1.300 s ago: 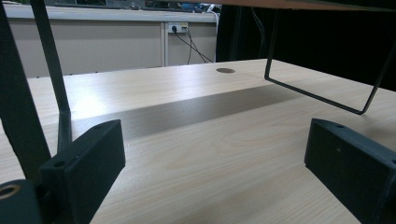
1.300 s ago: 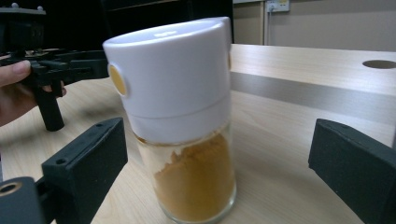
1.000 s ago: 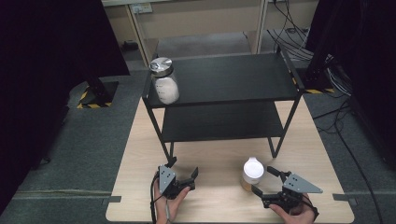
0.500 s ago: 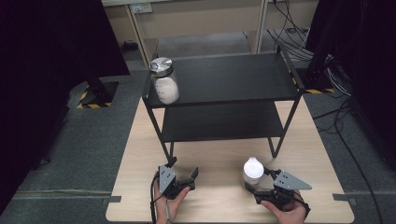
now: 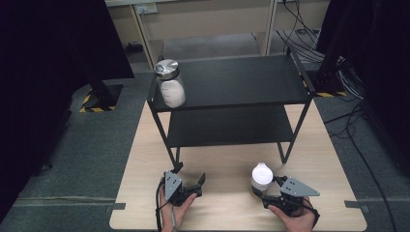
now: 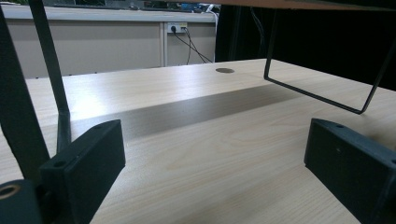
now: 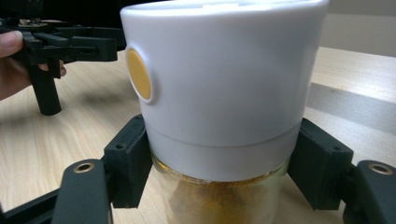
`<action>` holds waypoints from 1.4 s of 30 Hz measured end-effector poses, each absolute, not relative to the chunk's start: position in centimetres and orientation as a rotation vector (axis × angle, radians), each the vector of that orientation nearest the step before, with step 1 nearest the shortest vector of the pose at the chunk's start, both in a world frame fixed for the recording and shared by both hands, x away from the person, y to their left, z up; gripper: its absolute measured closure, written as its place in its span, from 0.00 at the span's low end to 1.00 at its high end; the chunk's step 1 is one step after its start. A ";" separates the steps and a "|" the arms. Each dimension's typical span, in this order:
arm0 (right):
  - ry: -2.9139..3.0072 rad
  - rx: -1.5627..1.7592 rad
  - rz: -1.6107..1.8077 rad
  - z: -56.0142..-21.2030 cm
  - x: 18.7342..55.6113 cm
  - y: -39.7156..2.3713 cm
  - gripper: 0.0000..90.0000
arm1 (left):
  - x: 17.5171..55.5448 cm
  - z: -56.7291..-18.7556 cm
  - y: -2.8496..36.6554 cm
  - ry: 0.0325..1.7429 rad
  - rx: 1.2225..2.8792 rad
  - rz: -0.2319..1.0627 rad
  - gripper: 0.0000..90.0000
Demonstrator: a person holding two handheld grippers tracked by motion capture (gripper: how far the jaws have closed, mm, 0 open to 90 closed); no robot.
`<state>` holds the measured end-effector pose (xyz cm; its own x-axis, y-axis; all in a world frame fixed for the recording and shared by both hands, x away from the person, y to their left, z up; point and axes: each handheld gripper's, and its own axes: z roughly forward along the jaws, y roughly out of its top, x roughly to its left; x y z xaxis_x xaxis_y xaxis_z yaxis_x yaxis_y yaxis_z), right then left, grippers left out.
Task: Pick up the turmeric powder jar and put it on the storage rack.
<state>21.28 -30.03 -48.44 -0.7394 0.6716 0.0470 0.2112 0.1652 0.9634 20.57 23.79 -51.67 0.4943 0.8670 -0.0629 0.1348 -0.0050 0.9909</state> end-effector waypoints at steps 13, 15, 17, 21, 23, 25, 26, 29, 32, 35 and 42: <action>2.080 0.857 1.580 -46.5 21.4 -29.8 0.34 | 20.6 -51.7 23.8 0.918 1.482 0.729 0.05; 2.058 0.849 1.589 -46.1 21.2 -29.9 0.34 | 20.6 -51.7 23.8 0.919 1.482 0.729 0.05; 2.032 0.837 1.597 -45.5 21.0 -30.0 0.34 | 20.6 -51.7 23.8 0.920 1.483 0.730 0.05; 1.981 0.823 1.612 -44.4 20.6 -30.3 0.34 | 20.6 -51.7 23.8 0.917 1.485 0.733 0.05; 1.958 0.817 1.618 -43.9 20.5 -30.4 0.34 | 20.5 -51.7 23.8 0.917 1.484 0.733 0.05; 1.934 0.816 1.625 -43.6 20.4 -30.6 0.34 | 20.5 -51.7 23.8 0.916 1.485 0.734 0.05; 1.922 0.815 1.626 -43.4 20.3 -30.6 0.34 | 20.5 -51.7 23.8 0.917 1.485 0.734 0.05; 1.898 0.818 1.633 -43.0 20.3 -30.8 0.34 | 20.5 -51.7 23.8 0.917 1.485 0.735 0.05; 1.878 0.817 1.640 -42.7 20.2 -30.9 0.34 | 20.5 -51.7 23.7 0.917 1.484 0.736 0.05; 1.862 0.817 1.649 -42.4 20.1 -31.0 0.34 | 20.5 -51.7 23.7 0.918 1.484 0.736 0.05; 1.820 0.807 1.659 -41.4 19.9 -31.0 0.34 | 20.5 -51.7 23.8 0.921 1.480 0.733 0.05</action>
